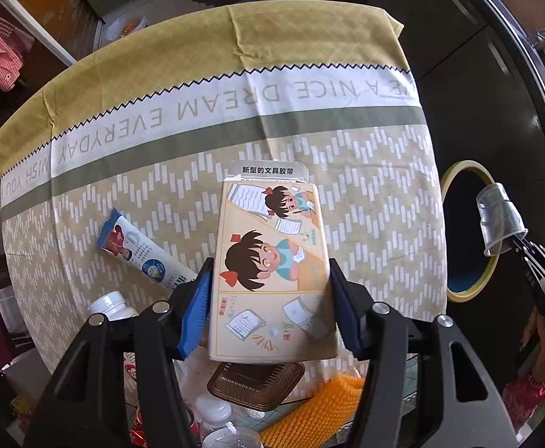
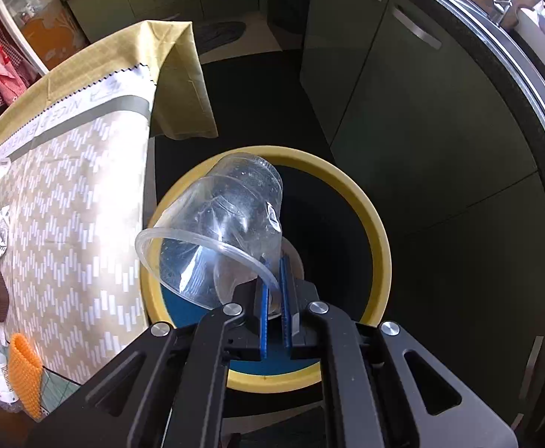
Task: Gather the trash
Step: 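Release the cup and the cartoon box into the bin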
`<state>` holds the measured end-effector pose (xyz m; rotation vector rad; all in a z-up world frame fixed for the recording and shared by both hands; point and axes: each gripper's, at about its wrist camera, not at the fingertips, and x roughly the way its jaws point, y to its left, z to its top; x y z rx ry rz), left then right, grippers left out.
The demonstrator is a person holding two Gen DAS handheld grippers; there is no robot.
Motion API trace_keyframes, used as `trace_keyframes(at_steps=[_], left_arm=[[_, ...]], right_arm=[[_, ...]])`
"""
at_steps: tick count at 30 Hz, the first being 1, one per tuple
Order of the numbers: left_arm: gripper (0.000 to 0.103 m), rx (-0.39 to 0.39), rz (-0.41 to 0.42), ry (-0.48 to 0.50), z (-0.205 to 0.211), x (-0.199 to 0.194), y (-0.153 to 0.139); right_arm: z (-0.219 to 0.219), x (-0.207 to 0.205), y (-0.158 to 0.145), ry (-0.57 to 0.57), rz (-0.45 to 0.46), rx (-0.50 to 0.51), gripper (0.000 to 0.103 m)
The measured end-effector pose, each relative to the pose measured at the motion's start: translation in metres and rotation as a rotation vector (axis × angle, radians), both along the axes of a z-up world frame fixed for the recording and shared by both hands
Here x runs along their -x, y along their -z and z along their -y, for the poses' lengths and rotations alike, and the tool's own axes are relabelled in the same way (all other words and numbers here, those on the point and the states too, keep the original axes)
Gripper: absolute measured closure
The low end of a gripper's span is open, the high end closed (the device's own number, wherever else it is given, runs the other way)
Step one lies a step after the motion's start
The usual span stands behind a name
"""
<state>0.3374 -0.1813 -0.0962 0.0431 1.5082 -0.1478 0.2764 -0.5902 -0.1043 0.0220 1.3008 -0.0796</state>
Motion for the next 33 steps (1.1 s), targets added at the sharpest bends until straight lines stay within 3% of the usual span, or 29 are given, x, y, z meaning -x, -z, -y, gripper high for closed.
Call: trace_keyframes(at_steps=[4, 9, 19, 27, 33], left_arm=[[0.047, 0.009, 0.028, 0.043, 0.006, 0.018, -0.010], [0.047, 0.026, 0.052, 0.109, 0.028, 0.037, -0.032], [0.047, 0.100, 0.032, 0.305, 0.131, 0.068, -0.030], [0.047, 0.134, -0.019, 0.460, 0.249, 0.077, 0.005], [0.045, 0.105, -0.048, 0.475, 0.310, 0.068, 0.046]], right_arm=[[0.008, -0.007, 0.021, 0.024, -0.050, -0.012, 0.096], [0.016, -0.015, 0.024, 0.049, -0.060, -0.028, 0.082], [0.047, 0.031, -0.028, 0.074, 0.077, -0.065, 0.082], [0.087, 0.079, -0.035, 0.140, 0.082, -0.057, 0.082], [0.112, 0.110, -0.038, 0.191, 0.071, -0.061, 0.082]])
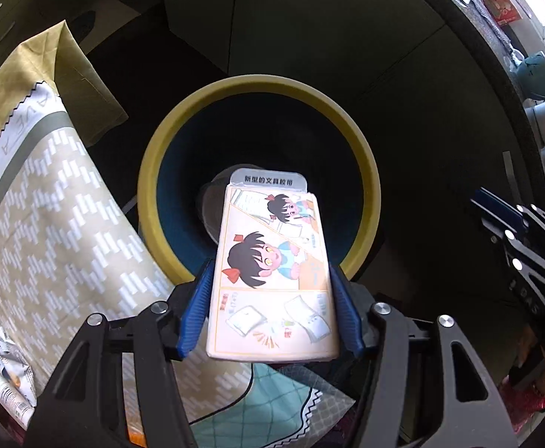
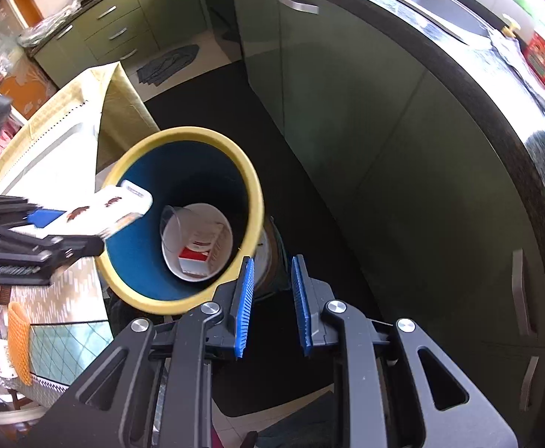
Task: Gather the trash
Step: 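Release the cup and the cartoon box into the bin, then grasp the water bottle with the right gripper while the left grasps the Coke can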
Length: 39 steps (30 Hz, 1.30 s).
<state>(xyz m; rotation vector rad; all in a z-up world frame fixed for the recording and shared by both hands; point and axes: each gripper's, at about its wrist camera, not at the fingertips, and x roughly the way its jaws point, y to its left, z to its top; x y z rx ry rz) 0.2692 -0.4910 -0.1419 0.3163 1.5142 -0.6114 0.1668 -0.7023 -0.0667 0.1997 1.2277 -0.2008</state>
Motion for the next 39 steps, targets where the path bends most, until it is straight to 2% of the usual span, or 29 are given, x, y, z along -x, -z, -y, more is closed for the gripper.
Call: trace_keyframes(at_steps=[4, 8, 11, 12, 17, 20, 21, 25, 30, 34, 36, 39], left_arm=[[0.043, -0.006, -0.010, -0.002, 0.005, 0.000, 0.006], [0.043, 0.035, 0.005, -0.011, -0.027, 0.006, -0.025], [0.042, 0.072, 0.050, -0.020, -0.075, 0.014, -0.064], [0.040, 0.086, 0.074, -0.030, -0.095, 0.017, -0.079], [0.031, 0.122, 0.193, -0.110, -0.207, 0.041, -0.142], [0.025, 0.127, 0.240, -0.182, -0.275, 0.053, -0.161], [0.022, 0.132, 0.250, -0.216, -0.299, 0.059, -0.165], [0.021, 0.124, 0.256, -0.326, -0.385, 0.077, -0.167], [0.021, 0.128, 0.247, -0.397, -0.449, 0.115, -0.158], [0.021, 0.137, 0.258, -0.406, -0.478, 0.133, -0.146], [0.021, 0.141, 0.249, -0.401, -0.489, 0.140, -0.140], [0.021, 0.133, 0.250, -0.381, -0.499, 0.149, -0.134]], right_arm=[[0.006, 0.013, -0.005, 0.011, -0.003, 0.009, 0.082], [-0.001, 0.013, -0.011, -0.010, 0.010, 0.006, 0.082], [-0.016, 0.007, -0.016, -0.060, 0.026, -0.011, 0.082], [-0.026, 0.005, -0.018, -0.085, 0.029, -0.016, 0.078], [-0.093, -0.008, -0.029, -0.245, 0.034, -0.045, 0.077], [-0.149, -0.010, -0.039, -0.361, 0.042, -0.065, 0.068], [-0.170, -0.013, -0.040, -0.405, 0.038, -0.080, 0.068], [-0.252, -0.020, -0.039, -0.565, -0.032, -0.210, 0.068], [-0.361, -0.010, -0.025, -0.698, -0.203, -0.351, 0.067], [-0.429, 0.007, -0.013, -0.721, -0.309, -0.386, 0.058], [-0.448, 0.013, -0.007, -0.714, -0.349, -0.380, 0.053], [-0.468, 0.019, 0.003, -0.687, -0.407, -0.374, 0.050]])
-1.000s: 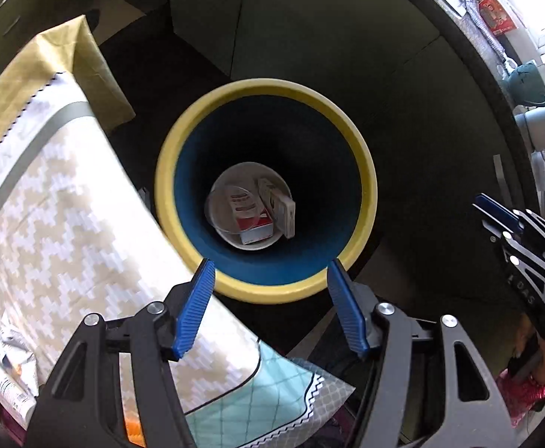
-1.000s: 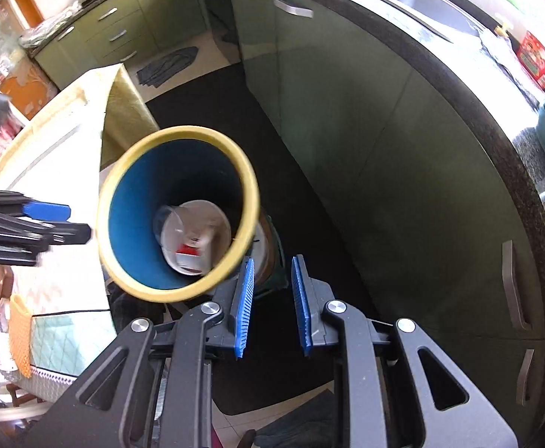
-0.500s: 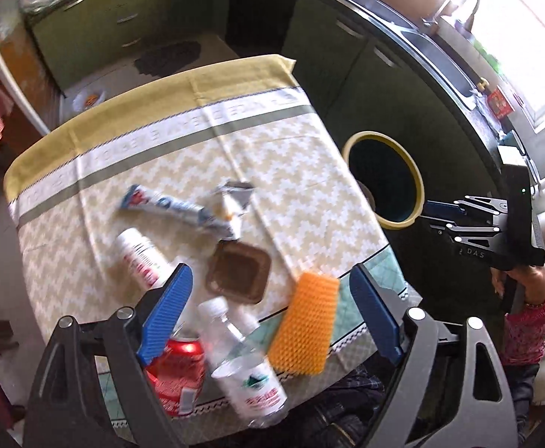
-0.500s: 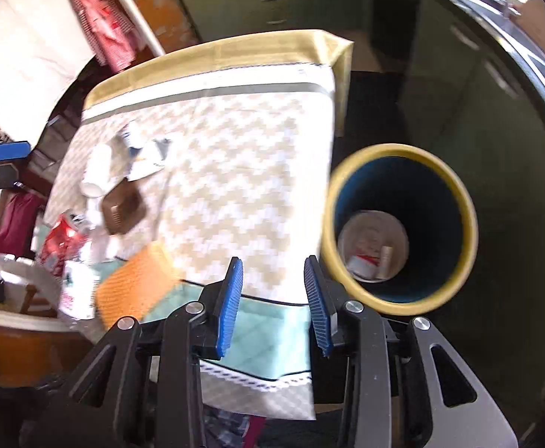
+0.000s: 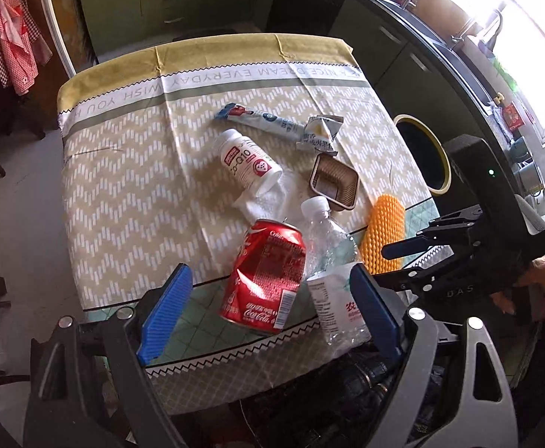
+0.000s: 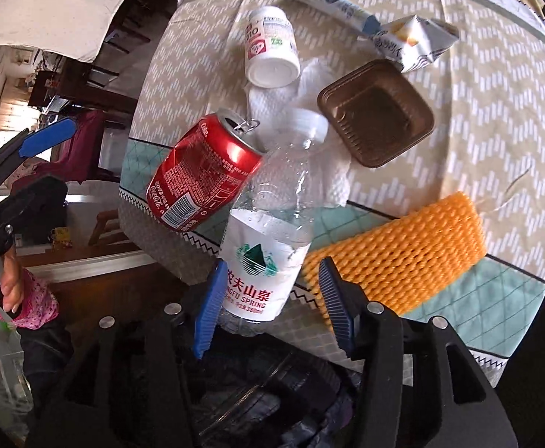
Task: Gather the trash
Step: 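Grasp the water bottle with the right gripper while the left grasps the Coke can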
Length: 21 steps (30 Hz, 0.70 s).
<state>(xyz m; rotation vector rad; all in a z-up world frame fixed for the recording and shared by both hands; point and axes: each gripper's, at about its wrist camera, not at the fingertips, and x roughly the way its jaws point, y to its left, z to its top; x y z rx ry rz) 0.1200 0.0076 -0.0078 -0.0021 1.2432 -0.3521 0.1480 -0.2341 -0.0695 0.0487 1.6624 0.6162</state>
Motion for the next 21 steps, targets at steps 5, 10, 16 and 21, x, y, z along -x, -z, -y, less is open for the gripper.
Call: trace_keyframes(at_steps=[5, 10, 16, 21], left_arm=[[0.021, 0.021, 0.026, 0.008, -0.020, 0.015, -0.004], [0.019, 0.037, 0.066, -0.012, -0.044, 0.028, -0.010], [0.019, 0.060, 0.067, -0.022, -0.061, 0.038, -0.004], [0.019, 0.062, 0.052, -0.018, -0.066, 0.042, 0.004]], right_arm=[[-0.016, 0.008, 0.013, 0.023, -0.056, 0.056, 0.043], [-0.033, 0.015, 0.029, 0.033, -0.091, 0.104, 0.037], [-0.057, 0.018, 0.052, 0.035, -0.118, 0.130, 0.034], [-0.066, 0.017, 0.073, 0.067, -0.172, 0.109, 0.033]])
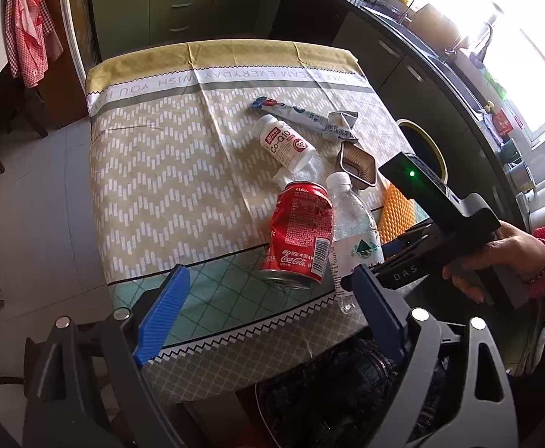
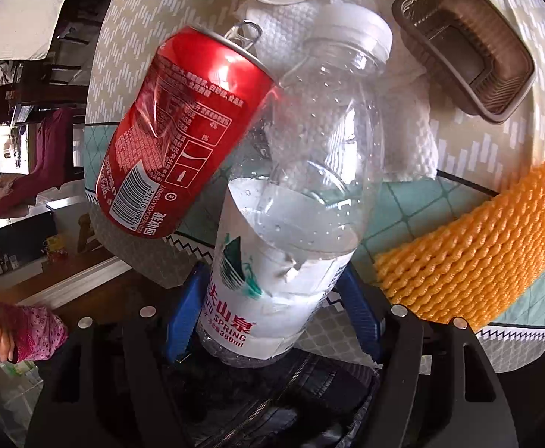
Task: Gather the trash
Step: 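Grasp the water bottle with the right gripper while the left grasps the Coke can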
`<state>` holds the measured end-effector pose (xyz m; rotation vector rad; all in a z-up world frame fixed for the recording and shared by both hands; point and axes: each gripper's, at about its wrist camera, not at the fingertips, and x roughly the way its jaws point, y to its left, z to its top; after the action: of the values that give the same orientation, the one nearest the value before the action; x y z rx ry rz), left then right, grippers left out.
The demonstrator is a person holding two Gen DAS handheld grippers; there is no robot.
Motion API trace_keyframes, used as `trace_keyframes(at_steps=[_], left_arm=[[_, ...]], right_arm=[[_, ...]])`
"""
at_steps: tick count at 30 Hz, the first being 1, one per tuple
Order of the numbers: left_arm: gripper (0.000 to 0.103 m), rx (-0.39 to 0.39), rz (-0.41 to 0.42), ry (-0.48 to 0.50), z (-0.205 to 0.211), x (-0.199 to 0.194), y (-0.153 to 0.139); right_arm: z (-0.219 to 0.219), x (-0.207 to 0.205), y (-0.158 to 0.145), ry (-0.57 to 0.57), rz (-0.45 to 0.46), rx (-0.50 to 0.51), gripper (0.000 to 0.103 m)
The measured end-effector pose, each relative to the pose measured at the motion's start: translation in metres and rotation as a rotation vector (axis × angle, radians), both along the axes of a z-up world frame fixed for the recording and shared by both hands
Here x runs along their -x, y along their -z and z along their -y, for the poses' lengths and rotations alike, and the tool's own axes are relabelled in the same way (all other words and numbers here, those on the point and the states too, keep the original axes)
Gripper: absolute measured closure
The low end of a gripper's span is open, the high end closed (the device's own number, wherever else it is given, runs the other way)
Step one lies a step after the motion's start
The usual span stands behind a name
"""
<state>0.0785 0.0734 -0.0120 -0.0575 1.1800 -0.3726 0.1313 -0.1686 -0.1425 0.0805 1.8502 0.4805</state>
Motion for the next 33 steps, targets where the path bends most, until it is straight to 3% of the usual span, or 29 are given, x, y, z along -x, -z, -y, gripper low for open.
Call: trace_keyframes(at_steps=[2, 5, 9, 22, 33], left_arm=[[0.019, 0.001, 0.001, 0.000, -0.001, 0.000, 0.001], [0.019, -0.001, -0.007, -0.003, -0.002, -0.004, 0.004], [0.018, -0.024, -0.041, 0.009, 0.005, -0.013, 0.014], [0.015, -0.115, -0.235, 0.086, 0.066, -0.058, 0.073], [0.015, -0.152, -0.359, 0.081, 0.100, -0.081, 0.107]], right_arm=[[-0.001, 0.000, 0.007, 0.015, -0.018, -0.015, 0.032], [0.001, -0.003, 0.005, 0.009, 0.013, -0.022, 0.042], [0.010, -0.005, -0.004, -0.002, 0.048, -0.023, 0.044], [0.091, 0.005, -0.071, 0.105, 0.162, -0.198, 0.047], [0.140, -0.004, -0.081, 0.146, 0.201, -0.290, 0.047]])
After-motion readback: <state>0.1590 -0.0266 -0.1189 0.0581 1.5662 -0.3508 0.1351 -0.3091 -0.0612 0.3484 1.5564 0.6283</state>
